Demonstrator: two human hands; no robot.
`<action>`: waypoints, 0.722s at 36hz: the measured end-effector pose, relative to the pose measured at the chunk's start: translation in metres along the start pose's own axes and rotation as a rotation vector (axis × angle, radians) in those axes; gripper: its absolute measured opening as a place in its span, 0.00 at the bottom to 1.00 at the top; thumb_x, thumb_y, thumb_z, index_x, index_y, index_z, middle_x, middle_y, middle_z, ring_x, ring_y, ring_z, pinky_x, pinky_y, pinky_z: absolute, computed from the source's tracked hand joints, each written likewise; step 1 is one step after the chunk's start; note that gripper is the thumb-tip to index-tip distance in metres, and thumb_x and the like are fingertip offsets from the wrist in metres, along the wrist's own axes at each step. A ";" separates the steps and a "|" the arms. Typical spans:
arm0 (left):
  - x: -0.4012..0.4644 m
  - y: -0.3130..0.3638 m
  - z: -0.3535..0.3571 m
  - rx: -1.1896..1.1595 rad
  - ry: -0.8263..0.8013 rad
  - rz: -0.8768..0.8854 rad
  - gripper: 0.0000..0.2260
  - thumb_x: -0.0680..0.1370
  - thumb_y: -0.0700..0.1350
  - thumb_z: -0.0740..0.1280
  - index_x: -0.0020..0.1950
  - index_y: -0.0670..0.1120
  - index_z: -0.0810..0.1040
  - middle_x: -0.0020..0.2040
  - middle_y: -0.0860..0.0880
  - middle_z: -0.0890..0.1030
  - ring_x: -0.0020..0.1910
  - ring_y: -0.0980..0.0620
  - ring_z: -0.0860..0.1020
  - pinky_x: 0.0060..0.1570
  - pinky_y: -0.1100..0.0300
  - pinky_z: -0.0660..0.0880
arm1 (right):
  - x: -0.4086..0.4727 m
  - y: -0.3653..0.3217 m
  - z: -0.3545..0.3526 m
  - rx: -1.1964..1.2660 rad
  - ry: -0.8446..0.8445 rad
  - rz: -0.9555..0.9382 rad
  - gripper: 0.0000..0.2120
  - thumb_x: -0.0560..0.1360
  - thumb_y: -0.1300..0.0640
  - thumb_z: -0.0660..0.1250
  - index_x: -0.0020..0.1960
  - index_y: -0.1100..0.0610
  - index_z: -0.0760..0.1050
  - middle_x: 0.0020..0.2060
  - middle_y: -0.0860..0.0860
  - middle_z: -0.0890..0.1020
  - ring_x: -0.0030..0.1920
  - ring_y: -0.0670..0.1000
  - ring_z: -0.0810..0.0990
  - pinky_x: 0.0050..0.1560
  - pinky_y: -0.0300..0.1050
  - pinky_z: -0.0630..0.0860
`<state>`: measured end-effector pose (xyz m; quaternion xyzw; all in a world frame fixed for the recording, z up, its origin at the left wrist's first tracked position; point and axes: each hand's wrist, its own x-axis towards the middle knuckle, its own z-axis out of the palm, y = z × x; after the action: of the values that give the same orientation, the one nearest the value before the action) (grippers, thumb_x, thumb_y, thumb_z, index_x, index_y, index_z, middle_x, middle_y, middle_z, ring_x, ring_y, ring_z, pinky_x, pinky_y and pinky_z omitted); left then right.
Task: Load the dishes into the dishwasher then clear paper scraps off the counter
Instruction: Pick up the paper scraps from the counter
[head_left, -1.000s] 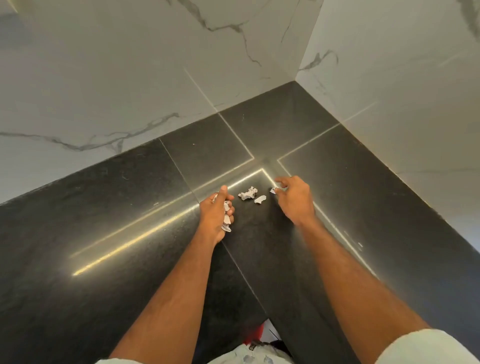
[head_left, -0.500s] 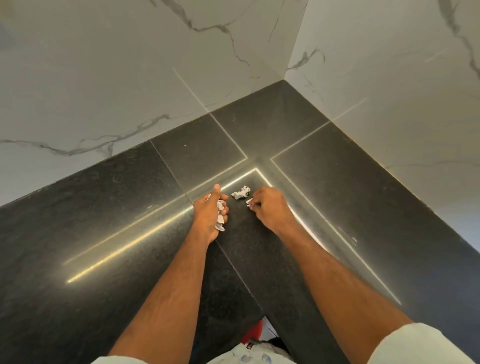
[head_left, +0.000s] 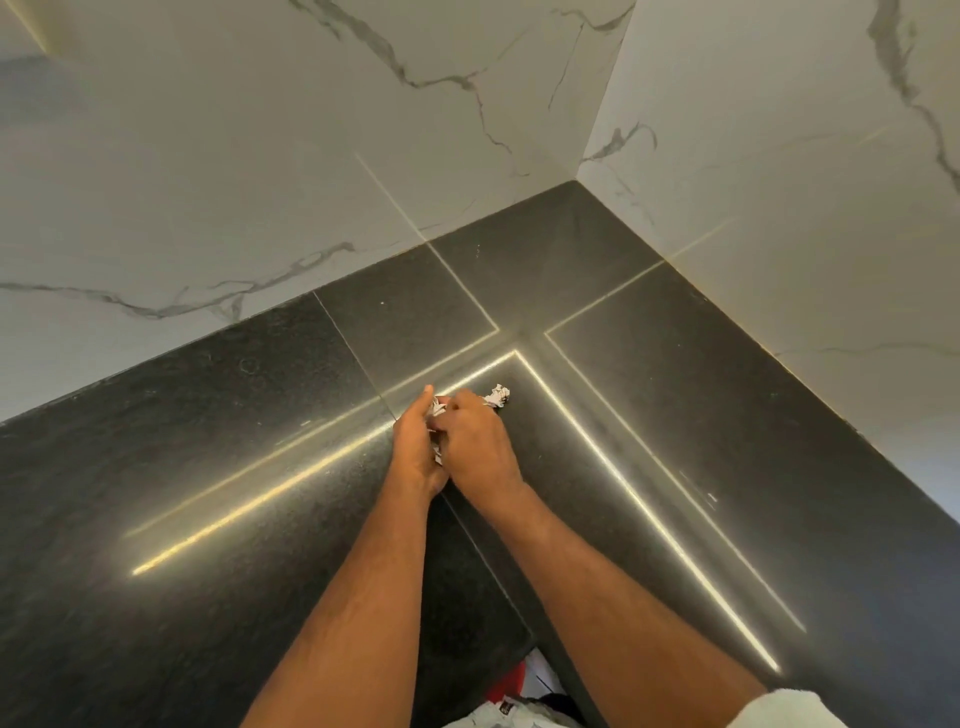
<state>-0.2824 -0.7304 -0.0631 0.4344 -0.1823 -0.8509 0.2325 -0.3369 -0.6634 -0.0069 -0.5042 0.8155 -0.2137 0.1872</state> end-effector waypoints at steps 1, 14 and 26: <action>0.000 -0.001 -0.001 -0.008 0.002 -0.009 0.24 0.79 0.57 0.66 0.59 0.36 0.79 0.53 0.37 0.81 0.54 0.40 0.81 0.56 0.46 0.80 | 0.001 -0.003 0.002 -0.056 -0.017 -0.010 0.14 0.82 0.61 0.55 0.58 0.62 0.78 0.53 0.58 0.78 0.53 0.57 0.77 0.51 0.50 0.73; 0.001 0.004 0.009 -0.004 0.108 0.054 0.09 0.80 0.46 0.66 0.44 0.42 0.78 0.37 0.43 0.80 0.36 0.47 0.81 0.38 0.55 0.80 | 0.007 0.004 -0.036 0.265 -0.104 0.102 0.20 0.69 0.65 0.65 0.58 0.52 0.82 0.42 0.47 0.84 0.42 0.46 0.82 0.45 0.39 0.79; 0.001 0.002 0.004 0.015 0.098 0.076 0.08 0.80 0.43 0.66 0.42 0.43 0.77 0.34 0.47 0.77 0.24 0.54 0.68 0.23 0.62 0.63 | 0.017 0.063 -0.024 -0.211 -0.151 -0.009 0.17 0.78 0.59 0.66 0.66 0.49 0.79 0.60 0.55 0.75 0.60 0.58 0.74 0.63 0.51 0.73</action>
<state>-0.2860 -0.7320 -0.0600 0.4701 -0.1935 -0.8177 0.2700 -0.4033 -0.6499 -0.0217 -0.5394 0.8147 -0.0892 0.1930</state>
